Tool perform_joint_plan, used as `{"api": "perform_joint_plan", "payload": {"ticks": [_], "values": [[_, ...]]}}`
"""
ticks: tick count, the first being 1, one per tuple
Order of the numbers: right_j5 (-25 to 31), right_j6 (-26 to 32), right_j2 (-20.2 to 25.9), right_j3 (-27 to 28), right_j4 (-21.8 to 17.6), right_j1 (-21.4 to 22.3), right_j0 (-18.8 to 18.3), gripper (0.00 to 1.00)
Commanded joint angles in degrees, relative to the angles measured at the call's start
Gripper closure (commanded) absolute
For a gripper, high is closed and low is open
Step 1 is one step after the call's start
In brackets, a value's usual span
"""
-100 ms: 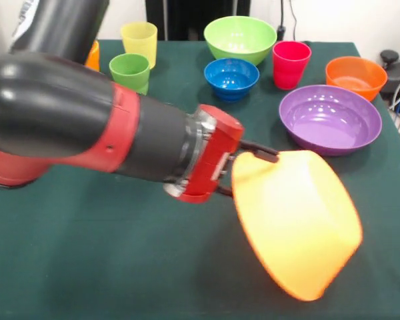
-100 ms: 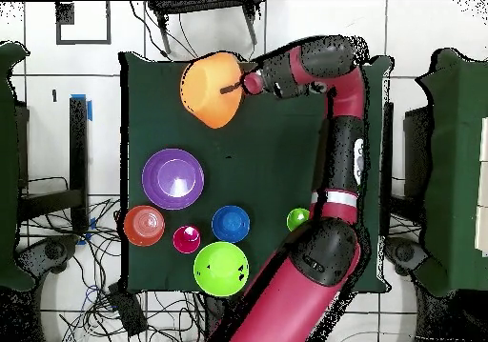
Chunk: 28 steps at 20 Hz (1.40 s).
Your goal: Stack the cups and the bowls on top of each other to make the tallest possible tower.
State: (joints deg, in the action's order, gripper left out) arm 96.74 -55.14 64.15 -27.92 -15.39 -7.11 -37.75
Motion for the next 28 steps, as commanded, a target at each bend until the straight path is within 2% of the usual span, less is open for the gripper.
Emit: {"api": "perform_joint_plan", "payload": {"ticks": [1,5,7,13,17,20,23,28], "values": [[-6.3,17.2,-5.1,-4.0,-4.3,3.1,-2.5,0.00],[-10.6,17.0,-5.8,-7.0,-4.0,4.7,-4.0,0.00],[-13.5,17.0,-6.4,-10.2,-3.8,5.8,-5.3,0.00],[-20.8,17.9,-7.6,-16.8,-5.2,8.3,-8.1,0.00],[-25.8,15.8,-9.0,-22.4,-7.0,11.6,-9.5,0.00],[-32.5,13.5,-9.7,-29.1,-8.7,14.6,-11.0,0.00],[-36.9,11.4,-9.9,-33.6,-10.0,16.3,-12.2,0.00],[-40.3,9.7,-10.0,-37.2,-11.5,17.7,-13.6,0.00]]}}
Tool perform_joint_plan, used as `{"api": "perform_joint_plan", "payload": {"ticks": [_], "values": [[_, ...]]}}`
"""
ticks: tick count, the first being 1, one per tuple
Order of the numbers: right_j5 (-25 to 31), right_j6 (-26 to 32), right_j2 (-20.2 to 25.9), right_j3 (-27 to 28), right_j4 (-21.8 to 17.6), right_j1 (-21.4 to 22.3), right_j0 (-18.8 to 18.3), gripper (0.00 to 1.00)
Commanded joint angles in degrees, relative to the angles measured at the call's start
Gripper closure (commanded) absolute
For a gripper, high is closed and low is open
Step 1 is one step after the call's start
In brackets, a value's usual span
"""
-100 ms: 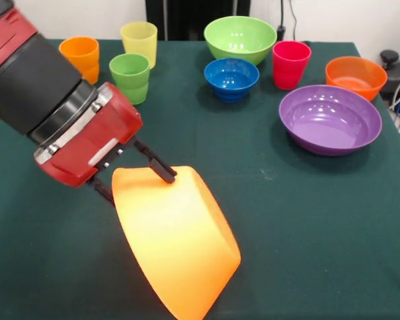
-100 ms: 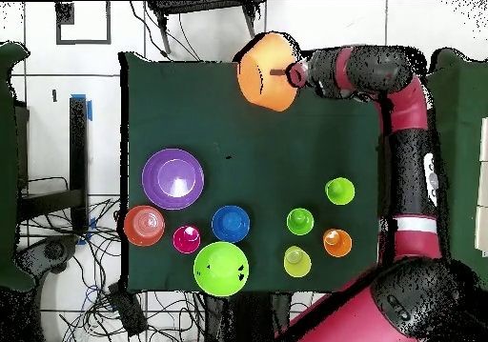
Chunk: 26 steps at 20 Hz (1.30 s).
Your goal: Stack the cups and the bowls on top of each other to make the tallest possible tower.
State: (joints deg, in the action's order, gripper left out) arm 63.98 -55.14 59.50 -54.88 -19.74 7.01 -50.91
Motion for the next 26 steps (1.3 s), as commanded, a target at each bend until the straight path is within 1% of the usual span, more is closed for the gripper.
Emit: {"api": "perform_joint_plan", "payload": {"ticks": [1,3,5,7,8,9,11,13,18,20,23,26], "values": [[-8.1,9.5,-5.4,-10.6,-7.3,3.7,-0.7,0.00],[-7.0,9.3,-4.7,-10.4,-5.7,1.9,-1.4,0.00],[-2.1,9.8,-4.5,-8.6,-3.0,-0.6,-1.1,0.00],[2.6,8.7,-4.4,-8.5,-0.2,-1.7,-1.3,0.00],[6.4,7.5,-4.6,-8.5,1.6,-2.2,-1.3,0.00],[8.7,6.6,-4.5,-9.0,3.1,-2.4,-1.5,0.00],[11.0,5.4,-4.4,-10.2,4.8,-2.2,-1.9,0.00],[13.3,5.4,-4.4,-9.9,6.0,-3.0,-1.9,0.00],[13.8,5.1,-4.3,-11.6,7.0,-3.7,-2.6,0.00],[15.2,4.9,-4.2,-11.7,7.6,-4.1,-2.6,0.00],[15.7,4.9,-4.1,-11.6,7.9,-4.7,-2.6,0.00],[14.1,4.8,-4.0,-12.5,7.7,-4.4,-2.8,0.00]]}}
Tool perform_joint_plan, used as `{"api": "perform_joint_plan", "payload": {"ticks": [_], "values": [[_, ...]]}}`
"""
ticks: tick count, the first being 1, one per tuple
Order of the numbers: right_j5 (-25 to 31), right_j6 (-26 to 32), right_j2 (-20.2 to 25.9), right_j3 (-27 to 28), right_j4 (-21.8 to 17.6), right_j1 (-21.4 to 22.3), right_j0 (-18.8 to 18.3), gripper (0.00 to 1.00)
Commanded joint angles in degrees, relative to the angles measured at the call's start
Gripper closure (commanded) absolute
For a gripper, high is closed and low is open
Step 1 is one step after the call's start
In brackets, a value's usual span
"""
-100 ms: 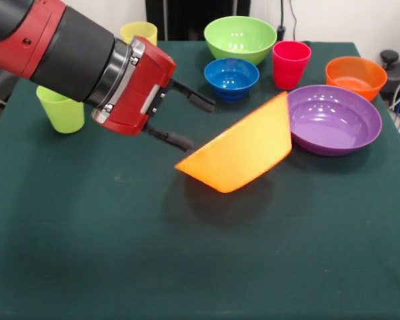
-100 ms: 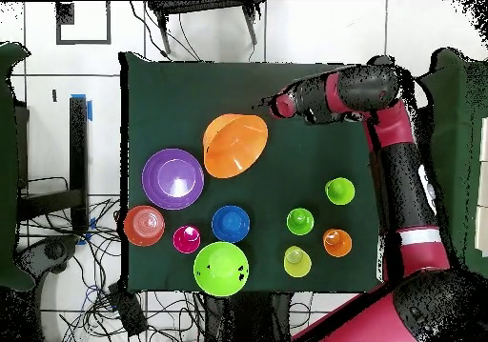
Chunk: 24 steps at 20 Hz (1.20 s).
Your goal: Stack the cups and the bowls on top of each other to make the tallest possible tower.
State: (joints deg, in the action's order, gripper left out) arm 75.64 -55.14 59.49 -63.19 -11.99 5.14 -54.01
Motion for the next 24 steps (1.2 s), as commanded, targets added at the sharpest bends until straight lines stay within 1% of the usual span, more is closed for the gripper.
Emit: {"api": "perform_joint_plan", "payload": {"ticks": [1,4,6,9,11,17,21,24], "values": [[1.7,4.7,-3.9,-4.6,-0.1,-2.4,0.2,0.00],[-4.7,3.9,-3.3,-7.8,-1.6,-1.4,-0.5,0.00],[-11.4,2.7,-3.1,-9.8,-3.6,-0.6,-0.5,0.00],[-22.8,0.3,-3.2,-12.5,-7.7,1.1,0.1,0.00],[-27.7,-2.1,-3.9,-13.4,-9.5,2.4,1.2,0.00],[-37.2,-9.5,-6.7,-17.0,-11.3,6.8,4.3,0.00],[-43.9,-13.9,-10.2,-19.1,-12.1,10.1,6.7,0.00],[-46.2,-16.3,-13.0,-20.6,-11.2,13.1,8.8,0.00]]}}
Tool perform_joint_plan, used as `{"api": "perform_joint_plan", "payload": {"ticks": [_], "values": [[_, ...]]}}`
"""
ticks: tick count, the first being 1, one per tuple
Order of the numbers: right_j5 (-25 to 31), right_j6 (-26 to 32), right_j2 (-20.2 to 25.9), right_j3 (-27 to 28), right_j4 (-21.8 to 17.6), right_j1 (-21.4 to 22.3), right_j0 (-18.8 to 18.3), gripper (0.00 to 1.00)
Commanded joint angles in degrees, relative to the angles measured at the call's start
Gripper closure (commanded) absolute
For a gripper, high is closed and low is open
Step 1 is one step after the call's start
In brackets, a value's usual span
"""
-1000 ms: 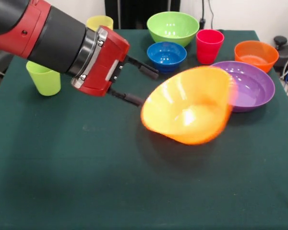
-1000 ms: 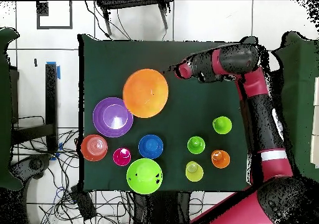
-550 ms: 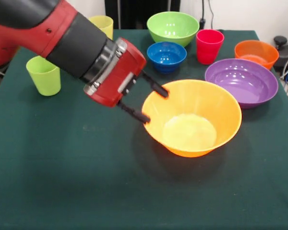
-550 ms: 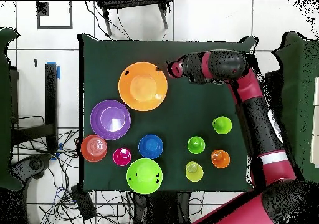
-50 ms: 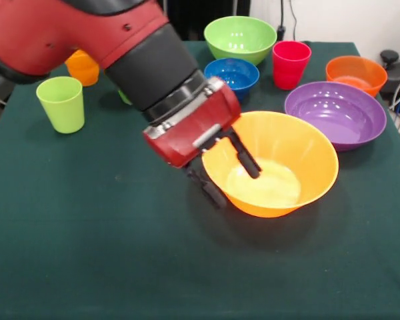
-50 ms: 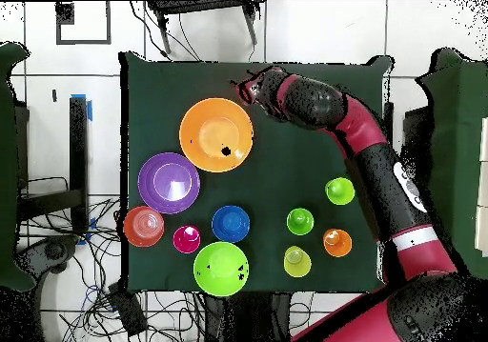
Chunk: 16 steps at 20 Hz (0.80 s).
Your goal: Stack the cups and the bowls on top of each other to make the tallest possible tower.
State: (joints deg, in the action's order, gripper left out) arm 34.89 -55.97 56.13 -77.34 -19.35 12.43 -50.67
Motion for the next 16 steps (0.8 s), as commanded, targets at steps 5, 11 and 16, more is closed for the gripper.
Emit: {"api": "perform_joint_plan", "payload": {"ticks": [5,11,16], "values": [[-7.5,-18.4,-13.8,-8.7,-2.5,10.5,8.9,0.00],[-11.9,-25.6,-19.1,-13.0,-2.4,16.1,13.0,0.00],[-20.0,-37.0,-27.0,-17.7,-1.8,19.8,17.9,0.00]]}}
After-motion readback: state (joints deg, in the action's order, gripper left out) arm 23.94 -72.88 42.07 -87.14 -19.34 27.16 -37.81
